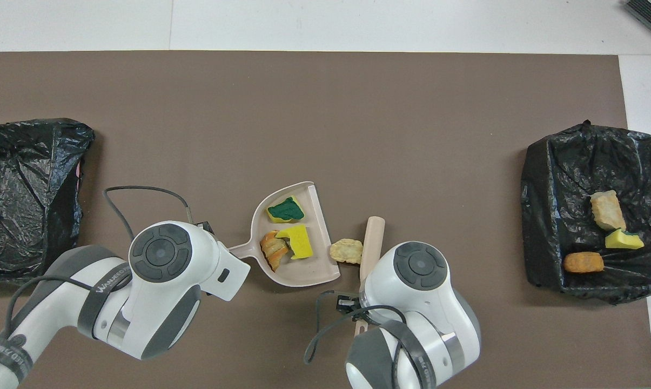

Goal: Sweep and dump trash in bin
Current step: 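Sweep the trash pieces into the dustpan with the brush in the right gripper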

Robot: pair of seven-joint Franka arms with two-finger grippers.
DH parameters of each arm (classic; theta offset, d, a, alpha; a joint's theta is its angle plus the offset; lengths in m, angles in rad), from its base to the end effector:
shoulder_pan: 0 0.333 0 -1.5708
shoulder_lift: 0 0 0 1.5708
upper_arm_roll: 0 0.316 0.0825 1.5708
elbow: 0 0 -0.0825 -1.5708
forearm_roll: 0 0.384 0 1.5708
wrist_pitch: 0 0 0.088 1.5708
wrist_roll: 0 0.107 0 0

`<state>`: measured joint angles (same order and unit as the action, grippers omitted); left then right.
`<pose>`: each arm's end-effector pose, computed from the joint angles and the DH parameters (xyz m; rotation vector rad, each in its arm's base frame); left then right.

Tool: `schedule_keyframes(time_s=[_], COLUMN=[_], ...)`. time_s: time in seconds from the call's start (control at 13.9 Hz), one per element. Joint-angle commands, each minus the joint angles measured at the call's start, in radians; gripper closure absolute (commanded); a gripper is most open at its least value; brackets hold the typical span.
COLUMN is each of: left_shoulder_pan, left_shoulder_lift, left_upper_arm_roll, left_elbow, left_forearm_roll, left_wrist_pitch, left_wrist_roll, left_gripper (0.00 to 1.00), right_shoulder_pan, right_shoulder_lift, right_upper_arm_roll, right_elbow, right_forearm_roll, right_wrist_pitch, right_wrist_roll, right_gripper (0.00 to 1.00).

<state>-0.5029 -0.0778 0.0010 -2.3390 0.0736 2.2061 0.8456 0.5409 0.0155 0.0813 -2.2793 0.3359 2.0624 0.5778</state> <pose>0.4293 -0.2327 0.3619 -2.3723 1.9836 0.0993 0.3902 0.3013 0.3330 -2.9892 0.2243 0.5247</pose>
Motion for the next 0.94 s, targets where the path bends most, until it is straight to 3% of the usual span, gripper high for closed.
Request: schedule_keyframes(time_s=[0.0, 0.36, 0.86], left_shoulder_pan=[-0.016, -0.002, 0.059], left_shoulder_lift=[-0.033, -0.031, -0.033], left_upper_arm_roll=[0.011, 0.011, 0.014], left_elbow=[-0.040, -0.040, -0.028], left_forearm_roll=[0.008, -0.023, -0.151], left_wrist_pitch=[0.023, 0.021, -0.011], left_wrist_roll=[-0.014, -0.049, -0.106], left_gripper=[1.00, 1.00, 1.00], right_shoulder_pan=[0.020, 0.057, -0.024], right_shoulder_lift=[0.041, 0.041, -0.023], right_upper_arm_roll=[0.006, 0.020, 0.008], right_elbow=[0.054, 0.079, 0.087], right_forearm_roll=[0.012, 0.167, 0.000], right_wrist_pitch=[0.007, 0.022, -0.125], right_wrist_roll=[-0.183, -0.452, -0.449], right_gripper=[1.00, 1.00, 1.00])
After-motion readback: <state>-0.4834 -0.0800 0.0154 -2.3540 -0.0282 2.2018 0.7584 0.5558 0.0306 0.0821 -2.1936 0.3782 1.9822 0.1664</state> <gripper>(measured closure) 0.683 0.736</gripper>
